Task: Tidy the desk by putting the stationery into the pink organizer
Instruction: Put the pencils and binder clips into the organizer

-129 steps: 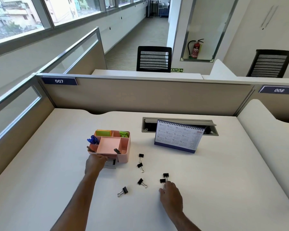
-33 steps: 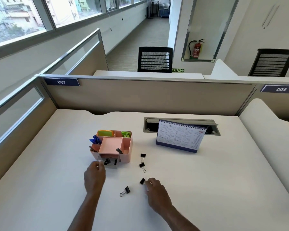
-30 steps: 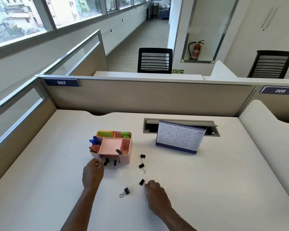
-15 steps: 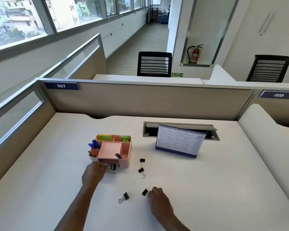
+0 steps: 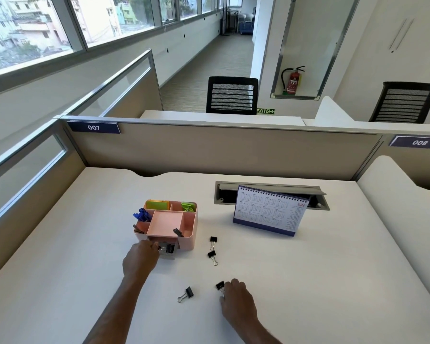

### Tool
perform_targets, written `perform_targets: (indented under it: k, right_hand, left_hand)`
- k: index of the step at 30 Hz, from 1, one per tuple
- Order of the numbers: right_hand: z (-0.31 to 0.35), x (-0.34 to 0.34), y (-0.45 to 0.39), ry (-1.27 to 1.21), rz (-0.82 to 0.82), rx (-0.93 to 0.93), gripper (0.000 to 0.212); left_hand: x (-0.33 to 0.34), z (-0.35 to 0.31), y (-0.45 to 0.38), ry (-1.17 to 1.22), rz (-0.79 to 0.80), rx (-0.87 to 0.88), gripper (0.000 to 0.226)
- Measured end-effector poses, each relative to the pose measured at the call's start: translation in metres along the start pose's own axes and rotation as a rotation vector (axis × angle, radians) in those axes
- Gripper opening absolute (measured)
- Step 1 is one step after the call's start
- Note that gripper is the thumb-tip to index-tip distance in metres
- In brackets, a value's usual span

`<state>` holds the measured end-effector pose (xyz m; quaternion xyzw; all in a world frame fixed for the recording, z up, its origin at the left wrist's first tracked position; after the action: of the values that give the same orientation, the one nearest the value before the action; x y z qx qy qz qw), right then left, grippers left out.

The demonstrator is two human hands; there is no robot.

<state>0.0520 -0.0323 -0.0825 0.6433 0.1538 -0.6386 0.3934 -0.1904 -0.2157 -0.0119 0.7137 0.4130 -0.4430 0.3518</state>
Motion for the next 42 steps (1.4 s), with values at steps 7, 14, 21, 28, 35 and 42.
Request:
perform_targets:
  k: [7, 14, 21, 28, 35, 42]
  right_hand:
    - [0.003, -0.014, 0.003, -0.017, -0.076, 0.037, 0.042]
    - [-0.003, -0.005, -0.005, -0.119, 0.069, 0.108, 0.028]
    - [0.002, -0.024, -0.006, -0.615, 0.129, 0.062, 0.013]
    - [0.018, -0.051, -0.01, -0.924, 0.13, -0.06, 0.008]
    - [0.029, -0.059, -0.009, -1.018, 0.098, -0.1, 0.004]
    - [0.057, -0.028, 0.011, -0.631, 0.152, -0.273, 0.036]
  left_hand:
    - [-0.003, -0.005, 0.013, 0.062, -0.094, 0.002, 0.034]
    - [-0.009, -0.034, 0.048, 0.196, -0.274, 0.11, 0.031]
    - [0.033, -0.084, 0.078, 0.444, -0.073, 0.371, 0.008]
    - [0.043, -0.091, 0.079, 0.603, -0.037, 0.474, 0.009]
    - [0.018, -0.073, 0.069, 0.684, -0.174, 0.397, 0.016]
    - [-0.028, 0.008, 0.041, 0.559, -0.51, -0.027, 0.013]
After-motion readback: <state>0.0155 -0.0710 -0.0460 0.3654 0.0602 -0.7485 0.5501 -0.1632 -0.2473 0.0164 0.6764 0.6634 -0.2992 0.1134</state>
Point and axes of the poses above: each hand's wrist, its own y-axis away from the middle knuckle, its own x-axis out of the palm, z = x × y, the point moved 8 cm from there along -y, towards the middle knuckle, and after that the axes turned 13 degrees about x, right-handed, at the moved point
